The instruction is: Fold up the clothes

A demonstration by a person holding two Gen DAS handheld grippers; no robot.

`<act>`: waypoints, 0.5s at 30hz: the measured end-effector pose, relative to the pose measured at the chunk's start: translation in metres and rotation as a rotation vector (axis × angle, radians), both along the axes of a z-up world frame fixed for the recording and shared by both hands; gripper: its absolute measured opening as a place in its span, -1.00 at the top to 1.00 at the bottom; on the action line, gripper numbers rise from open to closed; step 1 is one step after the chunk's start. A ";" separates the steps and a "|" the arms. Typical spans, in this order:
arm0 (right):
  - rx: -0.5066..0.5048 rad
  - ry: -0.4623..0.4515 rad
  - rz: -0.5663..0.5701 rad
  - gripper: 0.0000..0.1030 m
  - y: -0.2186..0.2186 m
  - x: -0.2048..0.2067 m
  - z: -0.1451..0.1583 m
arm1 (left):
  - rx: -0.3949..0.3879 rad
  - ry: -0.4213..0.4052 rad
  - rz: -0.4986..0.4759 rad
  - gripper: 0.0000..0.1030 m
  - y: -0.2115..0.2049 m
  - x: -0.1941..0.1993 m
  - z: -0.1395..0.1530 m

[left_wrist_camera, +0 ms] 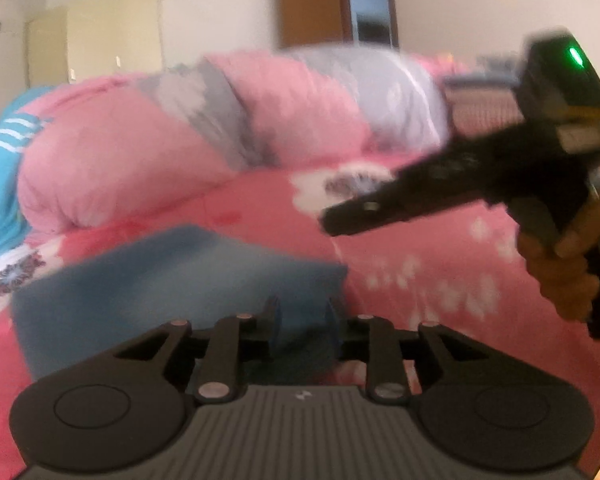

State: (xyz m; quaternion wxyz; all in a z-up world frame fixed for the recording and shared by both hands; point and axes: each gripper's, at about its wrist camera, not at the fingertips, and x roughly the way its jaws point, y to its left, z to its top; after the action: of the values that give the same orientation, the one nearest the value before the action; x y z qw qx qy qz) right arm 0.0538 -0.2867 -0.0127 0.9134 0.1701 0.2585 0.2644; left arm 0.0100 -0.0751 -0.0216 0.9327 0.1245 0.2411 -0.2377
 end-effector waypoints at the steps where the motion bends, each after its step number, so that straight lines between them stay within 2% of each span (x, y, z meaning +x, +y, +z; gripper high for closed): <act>1: -0.029 0.029 0.005 0.61 0.004 0.005 -0.009 | 0.012 0.004 0.003 0.43 -0.001 -0.001 -0.006; 4: -0.089 0.127 0.017 0.60 0.014 0.018 -0.042 | 0.028 0.006 0.012 0.43 -0.004 -0.003 -0.020; 5: -0.089 0.163 0.020 0.61 0.015 0.022 -0.056 | 0.021 0.000 0.015 0.43 -0.003 -0.003 -0.020; 6: -0.033 0.177 0.017 0.61 0.008 0.023 -0.060 | 0.015 0.003 0.016 0.43 -0.002 -0.003 -0.020; 10: -0.068 0.192 -0.024 0.57 -0.001 0.024 -0.036 | -0.034 0.019 0.020 0.43 0.004 -0.001 -0.018; 11: -0.115 0.140 -0.046 0.56 0.001 0.018 -0.023 | -0.042 0.019 0.020 0.43 0.005 -0.002 -0.019; 15: -0.101 0.005 -0.078 0.56 0.003 0.011 0.003 | -0.044 0.010 0.021 0.43 0.006 -0.004 -0.020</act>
State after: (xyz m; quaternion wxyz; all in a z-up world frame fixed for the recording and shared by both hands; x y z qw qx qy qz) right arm 0.0647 -0.2838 -0.0101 0.9298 0.1342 0.2668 0.2150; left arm 0.0058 -0.0687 -0.0413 0.9365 0.1000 0.2417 -0.2337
